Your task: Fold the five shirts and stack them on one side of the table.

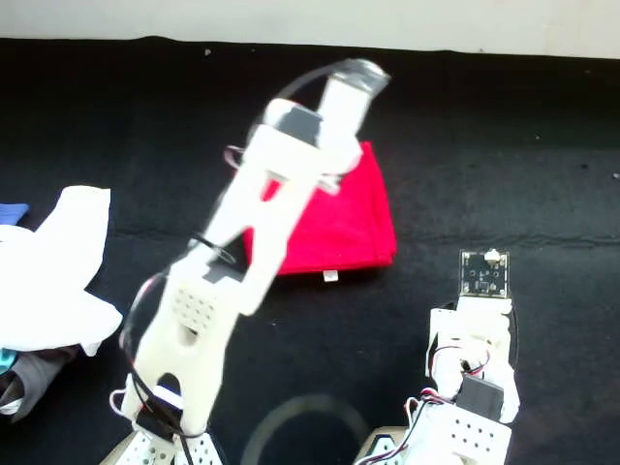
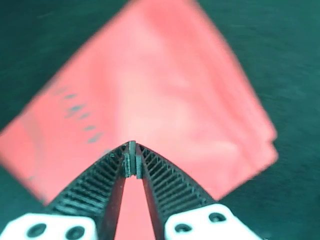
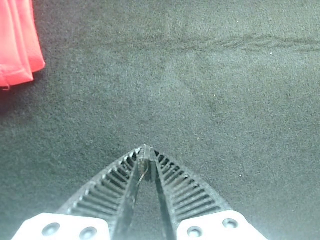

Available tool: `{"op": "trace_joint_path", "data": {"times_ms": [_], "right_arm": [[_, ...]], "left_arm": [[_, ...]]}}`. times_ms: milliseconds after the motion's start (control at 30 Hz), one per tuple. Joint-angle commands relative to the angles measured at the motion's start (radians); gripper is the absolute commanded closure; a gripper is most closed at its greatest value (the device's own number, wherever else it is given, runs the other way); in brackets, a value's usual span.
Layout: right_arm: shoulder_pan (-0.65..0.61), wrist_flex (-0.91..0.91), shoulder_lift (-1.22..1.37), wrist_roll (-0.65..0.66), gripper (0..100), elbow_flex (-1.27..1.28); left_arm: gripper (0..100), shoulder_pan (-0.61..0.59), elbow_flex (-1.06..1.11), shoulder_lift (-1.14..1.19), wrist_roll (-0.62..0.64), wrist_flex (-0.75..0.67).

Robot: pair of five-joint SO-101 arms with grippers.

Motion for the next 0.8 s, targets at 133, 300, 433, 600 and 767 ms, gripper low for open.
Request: {"op": "trace_joint_path", "data": {"times_ms": [133, 300, 433, 600, 767], "right_arm": [[0.007, -0.008, -0.010, -0.011, 99.2, 0.148], [0.007, -0.008, -0.010, -0.011, 99.2, 0.148], [0.007, -0.008, -0.010, -0.011, 99.2, 0.148], [0.007, -0.008, -0.010, -0.011, 99.2, 0.148], [0.007, -0.008, -0.012, -0.011, 99.2, 0.148]], "left_arm": [[99, -0.203, -0.030, 0.143, 0.002, -0.103], [99, -0.266, -0.030, 0.196, 0.000, -0.167], [99, -0.306, -0.027, 0.231, -0.002, -0.170], [99, -0.329, -0.030, 0.236, 0.003, -0.157], [99, -0.311, -0.087, 0.165, 0.006, -0.043]]}}
